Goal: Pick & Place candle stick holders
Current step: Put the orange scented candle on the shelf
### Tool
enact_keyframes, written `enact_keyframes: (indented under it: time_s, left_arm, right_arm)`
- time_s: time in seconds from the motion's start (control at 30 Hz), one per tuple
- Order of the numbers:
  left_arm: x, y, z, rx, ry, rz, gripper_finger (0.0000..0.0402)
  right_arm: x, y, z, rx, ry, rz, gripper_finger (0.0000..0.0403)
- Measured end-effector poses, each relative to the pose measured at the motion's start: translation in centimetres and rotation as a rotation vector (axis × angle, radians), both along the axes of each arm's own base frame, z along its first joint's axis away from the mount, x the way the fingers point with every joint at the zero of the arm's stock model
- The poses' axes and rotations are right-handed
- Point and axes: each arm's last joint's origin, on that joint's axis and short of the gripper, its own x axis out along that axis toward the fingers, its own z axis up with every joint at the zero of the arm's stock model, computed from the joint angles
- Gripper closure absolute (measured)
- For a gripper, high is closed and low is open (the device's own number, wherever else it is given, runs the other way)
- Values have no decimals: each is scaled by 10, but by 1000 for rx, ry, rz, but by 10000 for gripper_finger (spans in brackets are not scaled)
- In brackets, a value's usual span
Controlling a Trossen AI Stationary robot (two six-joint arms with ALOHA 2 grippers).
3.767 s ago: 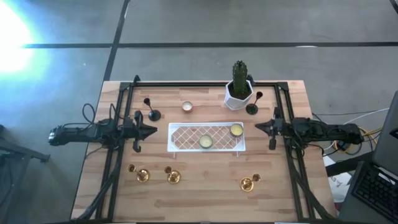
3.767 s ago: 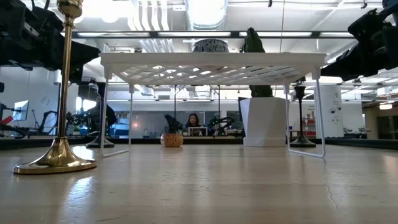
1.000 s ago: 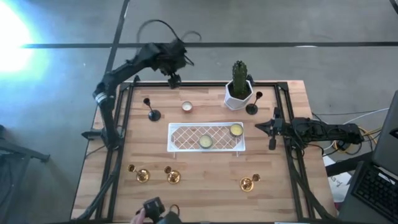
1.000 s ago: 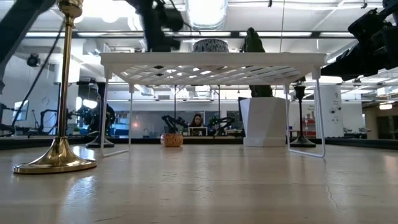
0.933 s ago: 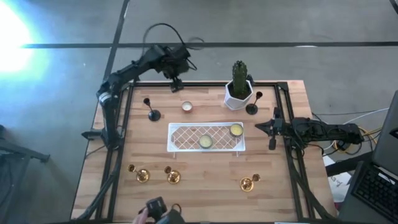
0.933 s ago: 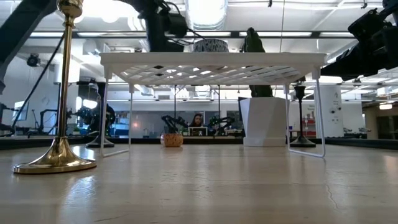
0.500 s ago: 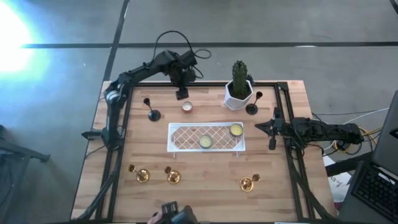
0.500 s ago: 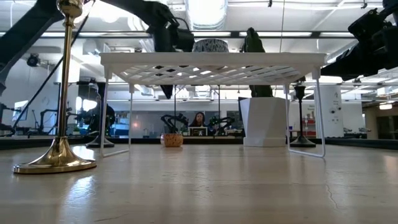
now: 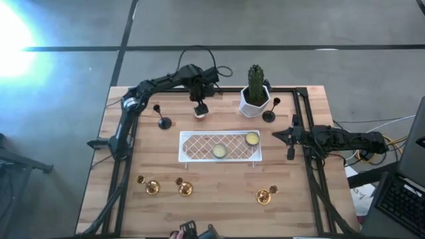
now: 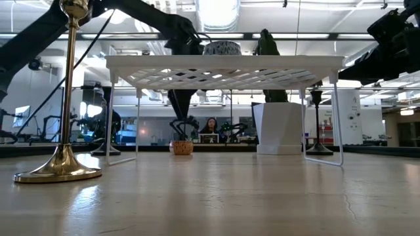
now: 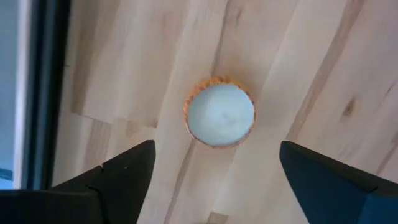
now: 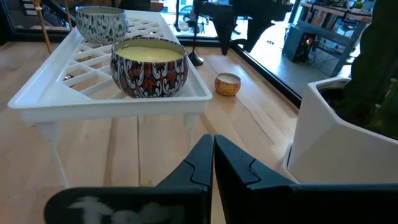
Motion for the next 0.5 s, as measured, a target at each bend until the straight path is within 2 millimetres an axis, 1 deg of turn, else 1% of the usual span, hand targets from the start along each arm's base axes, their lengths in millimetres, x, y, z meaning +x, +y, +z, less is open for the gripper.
enact_keyframes:
  time_s: [0.13, 0.3, 0.5]
  left_arm:
    - [0, -3, -2, -7, 16, 6, 42]
    - [1, -5, -3, -18, 4, 11, 42]
    - [6, -7, -9, -7, -18, 9, 42]
  right_arm:
    - [0, 0, 0, 0, 0, 2, 394]
    - [0, 0, 0, 0, 0, 2, 394]
    - [0, 0, 0, 1, 0, 2, 394]
